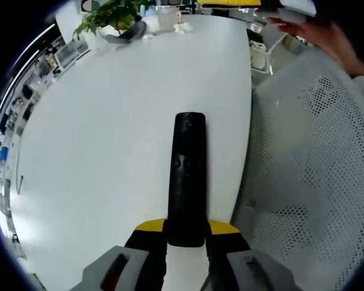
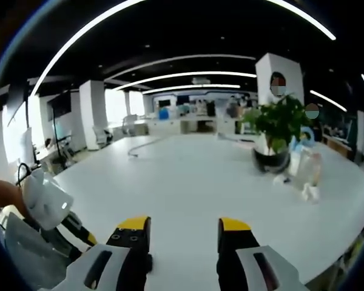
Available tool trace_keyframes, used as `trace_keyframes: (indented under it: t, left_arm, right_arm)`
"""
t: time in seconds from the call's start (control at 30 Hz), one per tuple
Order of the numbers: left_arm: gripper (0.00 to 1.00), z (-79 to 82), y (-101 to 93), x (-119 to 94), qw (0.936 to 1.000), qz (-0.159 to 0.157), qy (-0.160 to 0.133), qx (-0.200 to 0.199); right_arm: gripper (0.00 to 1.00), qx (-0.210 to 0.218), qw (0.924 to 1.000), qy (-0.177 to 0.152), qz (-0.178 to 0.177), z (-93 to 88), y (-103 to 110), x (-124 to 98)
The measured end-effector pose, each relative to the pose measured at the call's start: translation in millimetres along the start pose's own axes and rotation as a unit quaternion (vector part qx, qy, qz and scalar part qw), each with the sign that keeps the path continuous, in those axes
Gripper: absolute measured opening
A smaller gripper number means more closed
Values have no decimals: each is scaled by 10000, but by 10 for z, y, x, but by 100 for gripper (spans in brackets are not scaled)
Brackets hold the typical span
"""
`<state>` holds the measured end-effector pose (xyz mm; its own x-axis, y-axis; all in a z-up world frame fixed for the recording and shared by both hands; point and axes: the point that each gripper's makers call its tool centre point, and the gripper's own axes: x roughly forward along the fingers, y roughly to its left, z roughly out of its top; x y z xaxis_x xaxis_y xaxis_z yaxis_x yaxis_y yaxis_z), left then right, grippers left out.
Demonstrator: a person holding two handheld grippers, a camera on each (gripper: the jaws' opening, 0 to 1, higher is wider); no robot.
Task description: Press the specified remote control buttons in sequence, fully releasing each button before pressing the next.
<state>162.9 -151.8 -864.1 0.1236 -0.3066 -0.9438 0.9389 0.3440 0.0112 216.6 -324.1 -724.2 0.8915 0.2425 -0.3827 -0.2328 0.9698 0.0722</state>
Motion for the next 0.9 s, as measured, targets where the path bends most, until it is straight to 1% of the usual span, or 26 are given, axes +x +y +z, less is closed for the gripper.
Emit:
trace_keyframes:
  t: [0.07,0.13,0.23,0.33,0.43,0.5,0.53,0.6,0.7,0.73,0.8,0.87,0.9]
  left_arm:
    - [24,-3,-7,-6,9999,18,-106,-18]
    - [24,0,-13,-14,9997,35,-227,-51]
    - [24,-2,-15,-19,9985,53,-519,-163]
    - [24,-5,-14,-24,9975,66,-674,-190]
    - [24,1,-15,-26,9959,108,-861,-266]
    - [24,11,-13,-28,9932,151,-1086,-380]
    - [24,9,-14,-33,9914,164,-1226,-423]
    - [24,14,-15,-36,9884,204,-1410,-516]
    - [24,16,-34,-35,9861,226,-1562,-510]
    - [24,16,-37,-37,9855,227,-1603,-514]
    - [24,16,-39,-31,9839,228,-1693,-533]
    - [24,19,-34,-31,9829,227,-1746,-537]
    - [24,25,-35,-37,9825,226,-1771,-535]
  right_arm:
    - [40,62,9999,30,78,-1,23,5]
    - [39,251,9993,81,253,2,65,6]
    - [36,409,9984,76,388,30,83,-2]
    - [35,448,9979,79,457,50,113,4]
    - [32,442,9973,52,591,144,155,60]
    - [28,536,9959,-31,724,246,206,135]
    - [25,538,9956,-33,763,278,221,178]
    - [20,511,9953,-1,822,330,262,274]
    - [9,387,9951,111,907,355,322,410]
    - [6,351,9951,138,911,352,332,448]
    - [3,258,9952,211,922,332,349,534]
    - [3,193,9953,286,907,279,353,608]
    - [1,174,9945,398,958,221,373,639]
